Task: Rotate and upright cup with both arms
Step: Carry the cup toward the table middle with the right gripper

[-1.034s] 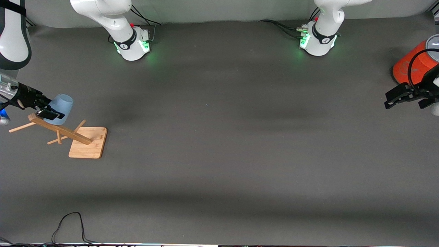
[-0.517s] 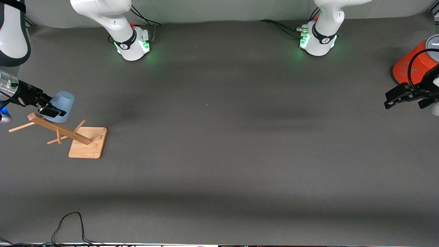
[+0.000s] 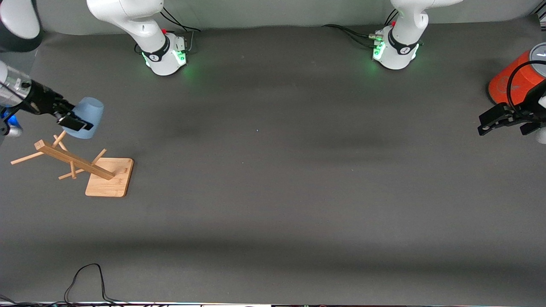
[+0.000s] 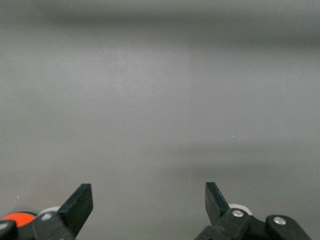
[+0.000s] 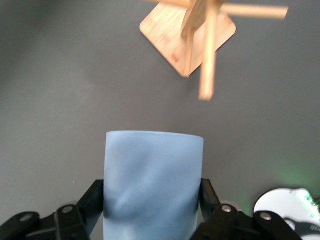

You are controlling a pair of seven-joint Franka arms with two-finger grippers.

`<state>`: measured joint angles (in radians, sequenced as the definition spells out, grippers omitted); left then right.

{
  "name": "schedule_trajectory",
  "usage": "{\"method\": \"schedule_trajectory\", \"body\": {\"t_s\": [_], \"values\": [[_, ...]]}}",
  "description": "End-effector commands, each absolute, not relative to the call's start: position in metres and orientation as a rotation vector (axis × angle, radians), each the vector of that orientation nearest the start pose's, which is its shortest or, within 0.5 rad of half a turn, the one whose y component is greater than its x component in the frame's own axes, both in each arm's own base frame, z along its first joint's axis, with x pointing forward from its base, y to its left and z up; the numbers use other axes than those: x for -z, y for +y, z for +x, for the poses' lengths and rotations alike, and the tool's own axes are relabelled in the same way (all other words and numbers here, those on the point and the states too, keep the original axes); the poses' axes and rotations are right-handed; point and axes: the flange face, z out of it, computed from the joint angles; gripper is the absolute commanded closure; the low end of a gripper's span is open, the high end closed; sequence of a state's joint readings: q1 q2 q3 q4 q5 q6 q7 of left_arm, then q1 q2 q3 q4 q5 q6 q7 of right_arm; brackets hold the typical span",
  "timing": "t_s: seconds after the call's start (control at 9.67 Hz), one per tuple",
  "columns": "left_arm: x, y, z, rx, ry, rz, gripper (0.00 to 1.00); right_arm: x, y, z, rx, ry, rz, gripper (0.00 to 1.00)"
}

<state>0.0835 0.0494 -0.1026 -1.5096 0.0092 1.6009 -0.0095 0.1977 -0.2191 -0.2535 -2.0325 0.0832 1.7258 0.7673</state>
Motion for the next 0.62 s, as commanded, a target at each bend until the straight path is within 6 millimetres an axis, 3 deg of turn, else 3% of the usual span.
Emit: {"method": "schedule_trajectory", "body": {"t_s": [0.0,0.1,0.31,0.52], "values": [[-0.633,-0.010,0.564,0.070,0.010,-3.134,0.00,-0.545,0.022,0.474,-0.215,1.318,-2.737,0.46],[-0.633,-0.009,0.564,0.070,0.007,-3.134,0.00,-0.545,0.061,0.472,-0.222,1.397,-2.711,0.46],[-0.633,-0.010,0.564,0.070,0.007,-3.134,0.00,-0.536,0.158,0.464,-0.191,1.532,-2.668,0.46],[-0.634,-0.009,0.564,0.070,0.000,-3.134,0.00,-0.511,0.243,0.458,-0.162,1.674,-2.616,0.46]]}}
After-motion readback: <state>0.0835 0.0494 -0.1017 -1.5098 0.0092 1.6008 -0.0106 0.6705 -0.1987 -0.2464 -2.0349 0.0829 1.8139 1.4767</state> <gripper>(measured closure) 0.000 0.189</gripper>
